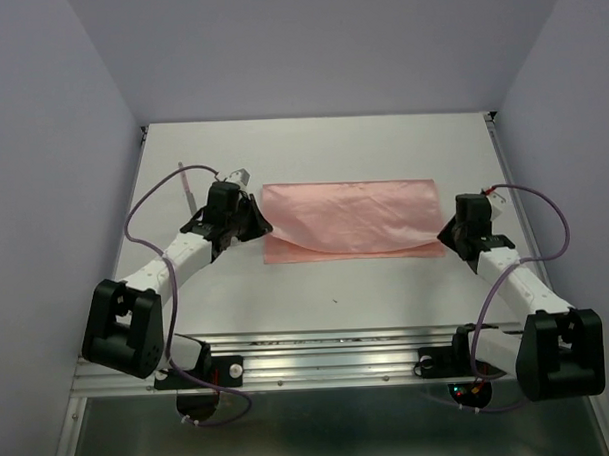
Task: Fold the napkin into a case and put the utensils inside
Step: Fold and flatten the napkin at the center of the board.
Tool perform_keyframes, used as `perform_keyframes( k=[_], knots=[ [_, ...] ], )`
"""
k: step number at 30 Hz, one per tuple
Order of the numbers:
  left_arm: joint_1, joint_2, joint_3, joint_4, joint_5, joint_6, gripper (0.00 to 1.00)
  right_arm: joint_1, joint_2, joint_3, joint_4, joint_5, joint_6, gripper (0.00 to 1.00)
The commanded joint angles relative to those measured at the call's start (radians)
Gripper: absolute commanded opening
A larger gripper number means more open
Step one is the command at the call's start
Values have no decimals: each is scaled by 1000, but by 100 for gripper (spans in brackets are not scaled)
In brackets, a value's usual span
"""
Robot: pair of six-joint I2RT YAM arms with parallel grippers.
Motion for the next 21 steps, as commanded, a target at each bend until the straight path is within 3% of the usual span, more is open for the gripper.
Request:
perform_keyframes(
  k=[1,10,21],
  knots=[
    [-10,18,-74,62,15,-34,0,-5,17,-28,-2,50,20,1],
    [-11,49,-114,117,39,-60,0,-5,-5,-51,2,47,26,1],
    [-10,-81,-27,-10,-17,-51,0,-5,-101,49,-110,47,-18,1]
  ],
)
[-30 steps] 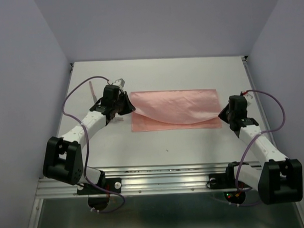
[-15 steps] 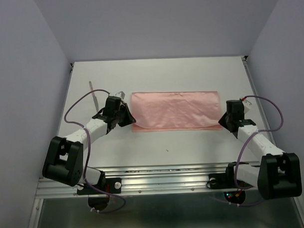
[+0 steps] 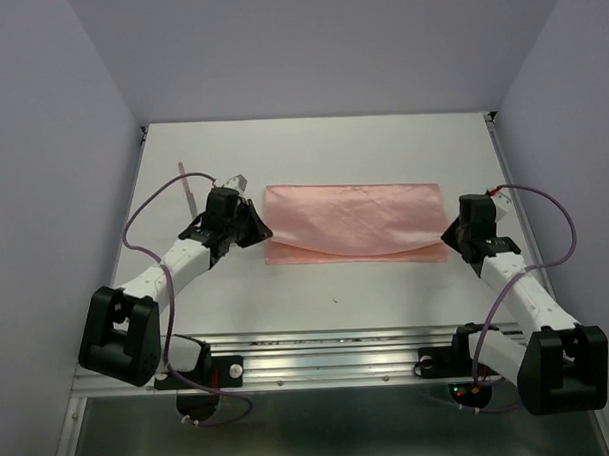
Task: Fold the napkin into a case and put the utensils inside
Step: Fold and flatten the napkin at the center of the board.
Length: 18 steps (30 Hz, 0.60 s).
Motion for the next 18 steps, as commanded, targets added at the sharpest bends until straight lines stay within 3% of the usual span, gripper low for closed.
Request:
perform_keyframes(
  k=[1,9,18],
  knots=[
    [-4,-70,46,-22,-39,0,0,-5,-51,41,-46,14,-14,1],
    [-4,-24,-49,59,-24,-48,0,-5,-33,-41,-74,-53,82,1],
    [-4,64,-66,84,-29,-62,0,-5,-8,-68,-80,-27,136,1]
  ],
)
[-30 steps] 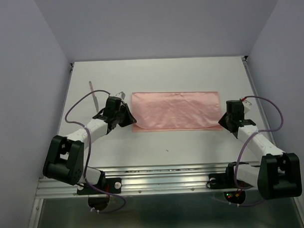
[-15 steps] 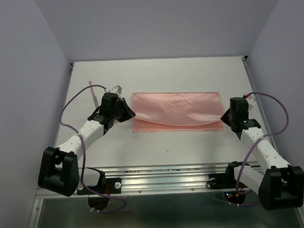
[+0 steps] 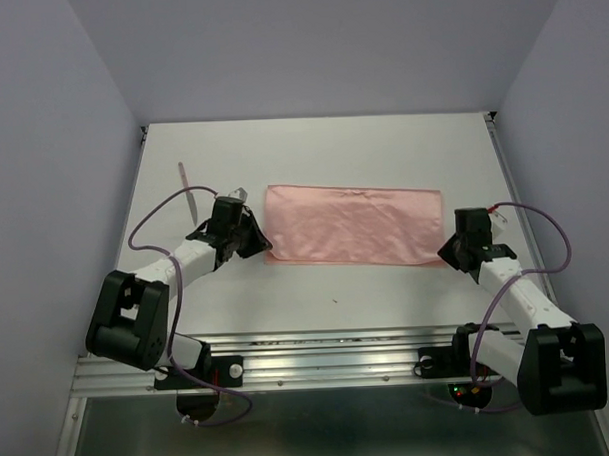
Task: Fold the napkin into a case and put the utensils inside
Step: Fold and flatten the napkin at the center of the board.
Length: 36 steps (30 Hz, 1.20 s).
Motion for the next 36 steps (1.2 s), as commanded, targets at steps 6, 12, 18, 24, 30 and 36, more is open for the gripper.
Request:
perform_keyframes(
  k=[6,12,18,24,30,36],
  knots=[
    [-4,-64,24,17,-16,-5,0,-5,-45,57,-46,55,18,1],
    [-2,-79,128,-122,-55,46,0,-5,-123,123,-85,122,-13,1],
    [-2,-85,96,-103,-32,38,0,-5,-124,106,-100,107,13,1],
    [-4,-27,41,-86,20,26,0,-5,-119,51,-106,96,51,1],
    [-16,13,20,-67,44,29,0,-5,-73,40,-96,96,65,1],
    [-19,22,12,-56,40,29,0,-5,-58,29,-91,81,74,1]
  ],
)
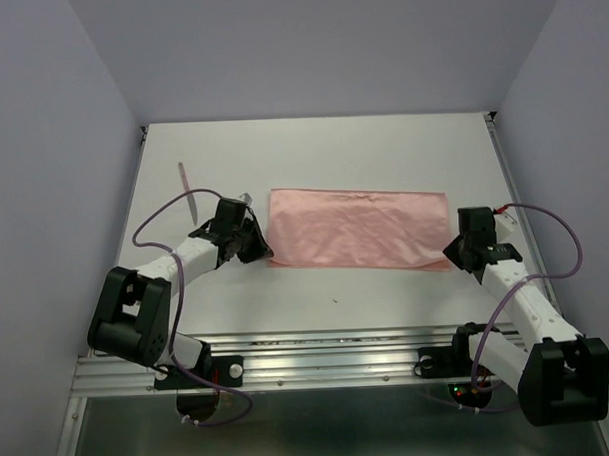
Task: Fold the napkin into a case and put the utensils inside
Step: Fold and flatten the napkin at the center of the board.
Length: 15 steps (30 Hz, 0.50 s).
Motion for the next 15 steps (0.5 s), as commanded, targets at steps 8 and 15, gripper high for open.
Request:
perform_keyframes(
  k=[8,15],
  knots=[
    [-8,-57,22,-12,-2,19,0,-5,-40,7,-4,15,16,1],
    [-8,-123,60,-87,-22,35,0,-5,-78,67,-73,36,1,1]
  ],
)
